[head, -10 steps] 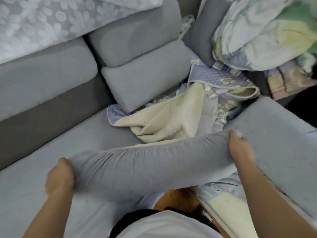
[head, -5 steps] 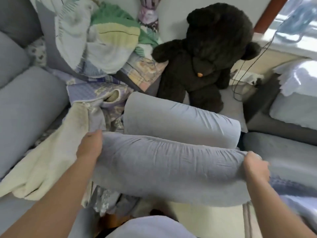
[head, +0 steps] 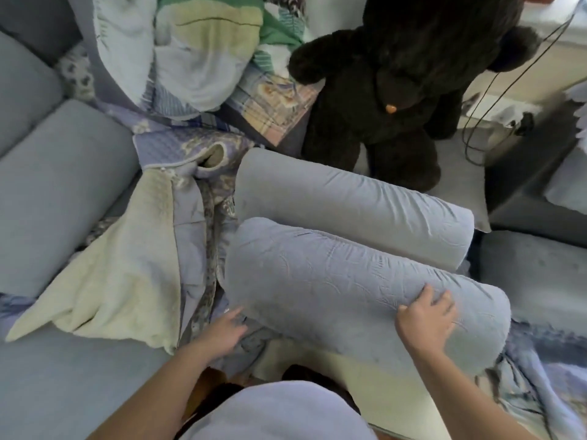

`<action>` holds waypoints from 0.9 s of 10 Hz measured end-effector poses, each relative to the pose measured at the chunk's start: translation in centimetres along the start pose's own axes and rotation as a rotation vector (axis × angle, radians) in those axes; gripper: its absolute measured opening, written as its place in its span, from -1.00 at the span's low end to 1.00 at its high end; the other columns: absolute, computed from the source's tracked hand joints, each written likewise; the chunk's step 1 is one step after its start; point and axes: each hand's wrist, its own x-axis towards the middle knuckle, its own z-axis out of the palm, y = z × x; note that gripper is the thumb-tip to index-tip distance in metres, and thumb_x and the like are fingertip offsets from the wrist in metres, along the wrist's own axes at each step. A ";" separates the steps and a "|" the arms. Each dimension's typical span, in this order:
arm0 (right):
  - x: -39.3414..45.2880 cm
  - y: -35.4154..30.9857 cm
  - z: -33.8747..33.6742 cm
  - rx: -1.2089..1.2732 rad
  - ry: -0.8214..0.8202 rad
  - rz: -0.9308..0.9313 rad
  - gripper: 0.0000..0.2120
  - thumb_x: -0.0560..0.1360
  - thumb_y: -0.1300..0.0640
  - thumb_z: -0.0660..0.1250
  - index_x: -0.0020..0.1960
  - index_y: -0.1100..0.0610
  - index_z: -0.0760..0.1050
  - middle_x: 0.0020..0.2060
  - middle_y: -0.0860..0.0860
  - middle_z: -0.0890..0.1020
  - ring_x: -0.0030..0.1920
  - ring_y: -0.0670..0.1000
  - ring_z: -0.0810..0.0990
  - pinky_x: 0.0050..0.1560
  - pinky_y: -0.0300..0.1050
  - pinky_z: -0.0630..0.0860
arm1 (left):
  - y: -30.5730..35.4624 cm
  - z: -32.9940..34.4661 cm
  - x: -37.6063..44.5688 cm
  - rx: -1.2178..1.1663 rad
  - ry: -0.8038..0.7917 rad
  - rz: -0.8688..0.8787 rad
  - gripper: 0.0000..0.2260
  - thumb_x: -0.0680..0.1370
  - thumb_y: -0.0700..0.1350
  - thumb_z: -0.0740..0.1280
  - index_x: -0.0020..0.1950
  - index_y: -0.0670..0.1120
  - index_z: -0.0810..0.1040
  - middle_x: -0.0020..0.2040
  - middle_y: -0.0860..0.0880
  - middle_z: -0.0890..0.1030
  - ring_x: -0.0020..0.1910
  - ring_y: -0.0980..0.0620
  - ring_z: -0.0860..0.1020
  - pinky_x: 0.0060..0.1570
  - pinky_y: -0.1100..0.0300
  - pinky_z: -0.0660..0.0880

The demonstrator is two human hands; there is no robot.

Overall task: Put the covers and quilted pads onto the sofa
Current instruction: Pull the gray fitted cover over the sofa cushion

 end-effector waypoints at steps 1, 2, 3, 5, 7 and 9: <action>-1.7 -4.3 3.0 -0.146 -0.009 -0.330 -0.39 0.49 0.12 0.32 0.48 0.16 0.22 0.51 0.33 0.13 0.52 0.34 0.06 0.52 0.24 0.05 | -6.6 -2.7 -1.2 -0.194 0.145 -0.134 -0.48 0.41 0.18 0.32 0.34 0.07 0.56 0.35 0.00 0.56 0.27 -0.02 0.55 0.38 0.05 0.41; -5.3 -10.1 6.0 -0.244 -0.086 -0.624 -0.39 0.47 0.10 0.24 0.49 0.11 0.20 0.53 0.28 0.10 0.54 0.30 0.00 0.54 0.23 0.02 | -9.7 -3.4 -6.9 -0.439 0.257 -0.239 -0.77 0.58 0.01 0.32 0.21 0.03 0.61 0.11 -0.05 0.66 0.02 0.00 0.61 0.03 0.19 0.50; -11.1 -16.5 8.4 -0.286 -0.167 -0.806 -0.37 0.51 0.09 0.25 0.54 0.09 0.16 0.57 0.22 -0.03 0.56 0.26 -0.11 0.56 0.18 -0.05 | -14.6 -2.6 -12.0 -0.643 0.349 -0.322 -0.75 0.61 -0.11 0.29 0.28 -0.02 0.55 0.11 -0.11 0.60 -0.03 -0.06 0.59 -0.15 0.21 0.49; -28.1 -26.1 14.3 -0.385 -0.308 -1.166 -0.53 0.52 0.12 0.25 0.42 0.12 0.36 0.47 0.18 0.24 0.48 0.23 0.13 0.46 0.14 0.20 | -29.1 3.1 -22.6 -1.064 0.504 -0.494 -0.73 0.48 -0.13 0.39 0.15 -0.15 0.61 -0.21 -0.10 0.57 -0.36 -0.02 0.51 -0.44 0.29 0.34; -50.7 -26.1 26.3 -0.597 -0.638 -1.428 -0.63 0.59 0.12 0.20 0.32 0.24 0.51 0.34 0.20 0.50 0.32 0.24 0.46 0.37 0.01 0.34 | -50.8 13.4 -31.4 -1.362 0.678 -0.717 -0.81 0.47 0.01 0.39 -0.02 -0.07 0.65 -0.13 -0.09 0.65 -0.23 -0.09 0.63 -0.33 0.12 0.58; -66.2 -19.9 34.4 -0.838 -0.844 -1.547 -0.78 0.50 0.19 0.32 0.03 0.31 0.61 -0.01 0.26 0.64 0.00 0.26 0.62 0.04 0.06 0.58 | -56.9 15.9 -44.2 -1.561 0.942 -0.884 -0.81 0.62 -0.13 0.29 -0.19 0.00 0.48 -0.28 -0.01 0.54 -0.31 0.00 0.55 -0.31 0.21 0.52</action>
